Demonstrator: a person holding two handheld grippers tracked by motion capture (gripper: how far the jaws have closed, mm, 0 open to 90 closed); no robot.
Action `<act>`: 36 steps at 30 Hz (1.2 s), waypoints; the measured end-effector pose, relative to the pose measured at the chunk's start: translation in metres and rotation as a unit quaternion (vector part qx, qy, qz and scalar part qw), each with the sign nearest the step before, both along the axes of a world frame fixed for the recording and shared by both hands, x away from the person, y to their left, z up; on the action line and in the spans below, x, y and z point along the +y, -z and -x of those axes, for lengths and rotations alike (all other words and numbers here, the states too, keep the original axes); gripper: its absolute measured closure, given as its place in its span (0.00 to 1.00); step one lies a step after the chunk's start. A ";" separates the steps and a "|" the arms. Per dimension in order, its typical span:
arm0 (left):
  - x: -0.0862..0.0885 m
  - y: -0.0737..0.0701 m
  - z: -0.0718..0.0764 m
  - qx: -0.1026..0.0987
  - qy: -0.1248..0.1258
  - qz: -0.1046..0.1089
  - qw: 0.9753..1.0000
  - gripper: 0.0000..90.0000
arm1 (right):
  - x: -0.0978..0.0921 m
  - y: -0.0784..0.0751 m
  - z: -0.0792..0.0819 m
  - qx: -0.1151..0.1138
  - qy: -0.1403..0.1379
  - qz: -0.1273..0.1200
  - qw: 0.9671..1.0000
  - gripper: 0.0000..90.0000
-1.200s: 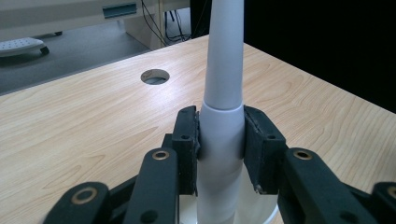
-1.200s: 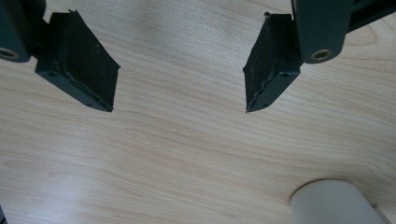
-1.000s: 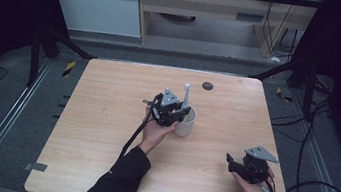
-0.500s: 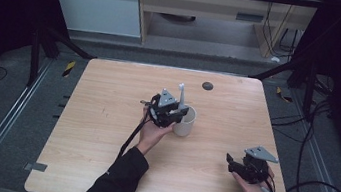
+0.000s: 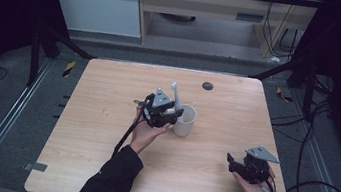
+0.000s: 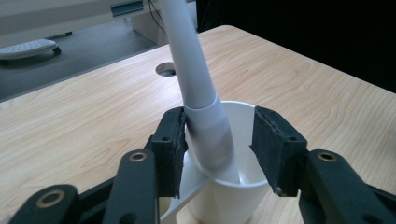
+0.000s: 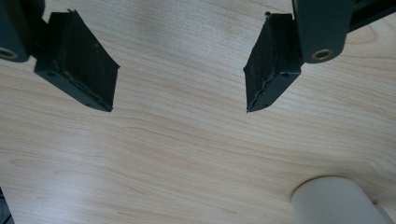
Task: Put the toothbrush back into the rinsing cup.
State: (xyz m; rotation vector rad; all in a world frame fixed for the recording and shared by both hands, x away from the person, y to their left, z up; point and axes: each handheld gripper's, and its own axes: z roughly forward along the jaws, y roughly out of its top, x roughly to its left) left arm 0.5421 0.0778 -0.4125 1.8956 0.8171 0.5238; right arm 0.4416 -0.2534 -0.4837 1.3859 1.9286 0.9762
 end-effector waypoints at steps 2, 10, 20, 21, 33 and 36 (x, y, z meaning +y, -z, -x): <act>0.004 -0.001 0.003 -0.002 0.000 -0.007 1.000 0.58 | 0.000 0.000 0.000 -0.001 0.000 0.001 1.000 0.28; 0.022 -0.004 0.016 -0.003 -0.004 -0.029 1.000 0.56 | 0.001 -0.002 0.001 -0.004 0.002 0.001 1.000 0.28; 0.067 -0.001 0.036 0.001 -0.016 -0.034 0.999 0.50 | 0.000 -0.001 0.002 -0.004 0.004 0.004 1.000 0.28; 0.073 0.001 0.039 0.003 -0.018 -0.034 0.999 0.49 | 0.000 -0.001 0.002 -0.005 0.004 0.006 1.000 0.28; 0.136 0.026 0.061 0.028 -0.077 -0.045 0.996 0.41 | 0.001 0.000 0.002 -0.003 0.005 0.007 1.000 0.26; 0.147 0.030 0.066 0.035 -0.087 -0.042 0.995 0.40 | 0.001 0.000 0.002 -0.001 0.003 0.007 1.000 0.26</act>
